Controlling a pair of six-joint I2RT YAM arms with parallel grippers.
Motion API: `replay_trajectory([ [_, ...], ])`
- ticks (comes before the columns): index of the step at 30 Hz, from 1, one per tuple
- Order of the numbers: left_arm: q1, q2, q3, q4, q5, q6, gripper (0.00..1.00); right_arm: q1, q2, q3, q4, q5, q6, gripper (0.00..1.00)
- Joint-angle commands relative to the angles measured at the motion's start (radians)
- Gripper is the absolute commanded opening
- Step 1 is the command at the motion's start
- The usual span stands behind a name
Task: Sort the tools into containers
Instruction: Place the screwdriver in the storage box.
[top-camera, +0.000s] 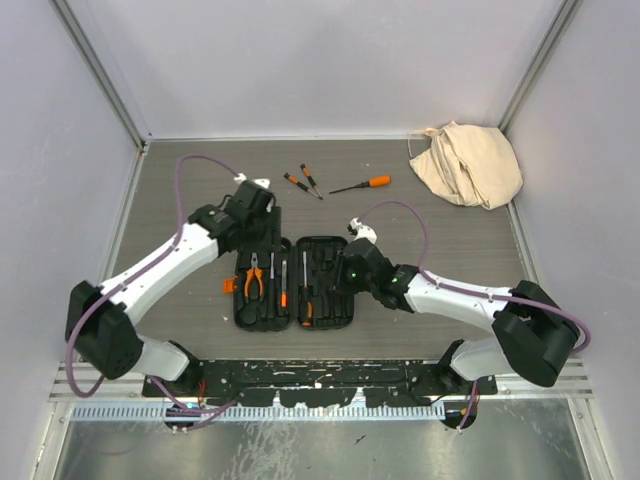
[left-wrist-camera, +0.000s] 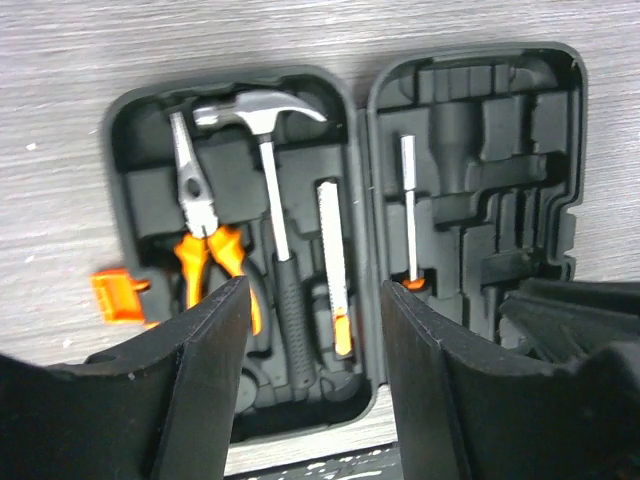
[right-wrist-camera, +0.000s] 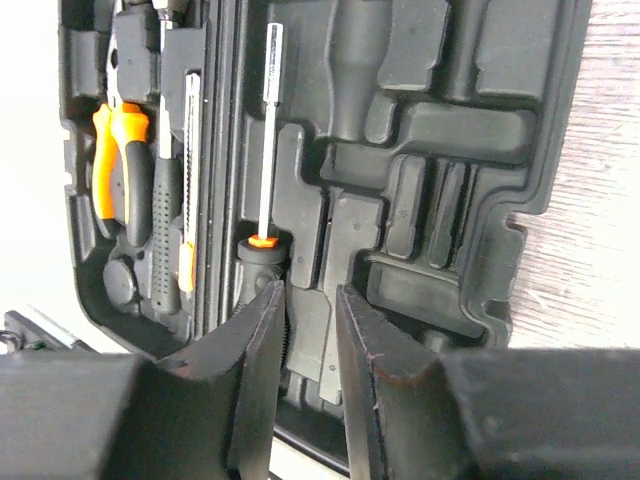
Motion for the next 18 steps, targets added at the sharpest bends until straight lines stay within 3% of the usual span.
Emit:
replay_trajectory([
  [1, -0.070, 0.106, 0.105, 0.082, -0.033, -0.051, 0.55, -0.001, -0.033, -0.019, 0.122, -0.065, 0.068, 0.30],
  [8, -0.120, 0.305, 0.246, 0.061, -0.037, -0.083, 0.48, 0.015, -0.008, -0.053, 0.201, -0.123, 0.163, 0.27],
  [18, -0.147, 0.427, 0.296, 0.045, -0.052, -0.124, 0.42, 0.096, -0.063, -0.064, 0.070, 0.074, 0.253, 0.37],
])
